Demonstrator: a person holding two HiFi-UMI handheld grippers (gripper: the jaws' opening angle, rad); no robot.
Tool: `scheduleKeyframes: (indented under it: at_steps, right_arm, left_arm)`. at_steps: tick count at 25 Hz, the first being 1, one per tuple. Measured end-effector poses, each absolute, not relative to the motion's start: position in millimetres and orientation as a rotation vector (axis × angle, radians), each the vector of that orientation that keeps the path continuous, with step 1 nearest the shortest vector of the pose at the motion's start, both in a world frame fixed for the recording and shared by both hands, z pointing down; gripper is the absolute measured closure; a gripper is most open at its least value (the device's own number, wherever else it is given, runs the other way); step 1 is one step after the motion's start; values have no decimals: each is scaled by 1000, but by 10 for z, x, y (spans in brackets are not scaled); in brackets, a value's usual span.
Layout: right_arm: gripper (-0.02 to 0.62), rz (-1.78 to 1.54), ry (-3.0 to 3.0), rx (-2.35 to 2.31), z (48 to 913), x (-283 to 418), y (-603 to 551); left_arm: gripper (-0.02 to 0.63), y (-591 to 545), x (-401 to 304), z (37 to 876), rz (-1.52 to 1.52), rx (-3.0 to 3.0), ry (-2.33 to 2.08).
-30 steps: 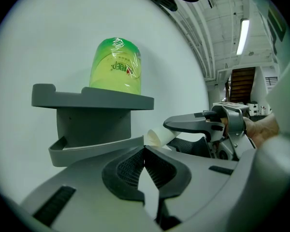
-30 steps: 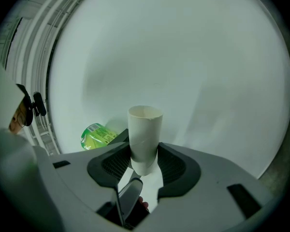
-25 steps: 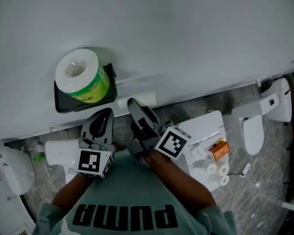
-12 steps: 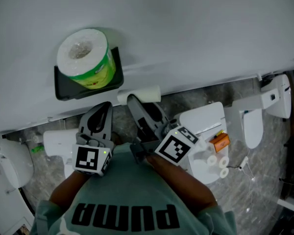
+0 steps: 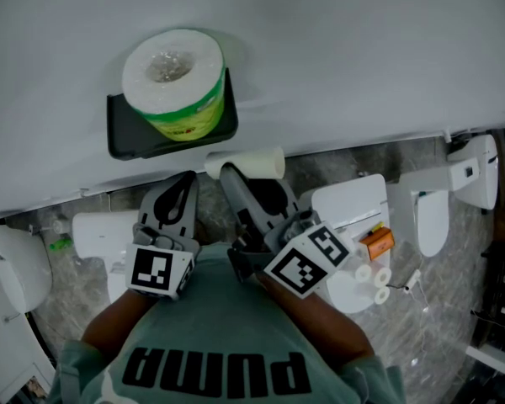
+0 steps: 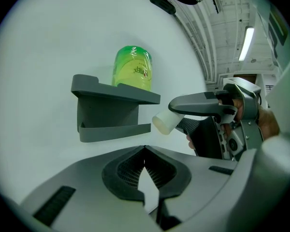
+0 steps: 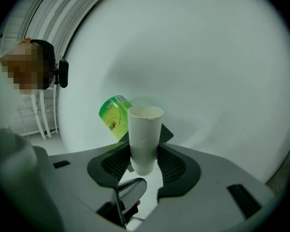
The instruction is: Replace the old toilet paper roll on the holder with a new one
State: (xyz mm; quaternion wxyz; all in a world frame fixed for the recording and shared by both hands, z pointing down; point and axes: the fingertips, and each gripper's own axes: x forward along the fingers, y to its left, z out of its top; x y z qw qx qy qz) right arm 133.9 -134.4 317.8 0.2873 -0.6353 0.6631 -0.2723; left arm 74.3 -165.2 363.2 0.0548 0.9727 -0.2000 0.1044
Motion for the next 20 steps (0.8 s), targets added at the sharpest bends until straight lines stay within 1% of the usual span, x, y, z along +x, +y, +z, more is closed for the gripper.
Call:
scheduleKeyframes:
  at_steps: [20]
  right_arm:
    - [417, -415, 2031, -1946, 2625, 842, -1490]
  left_arm:
    - [603, -1896, 459, 3561, 225, 2920, -648]
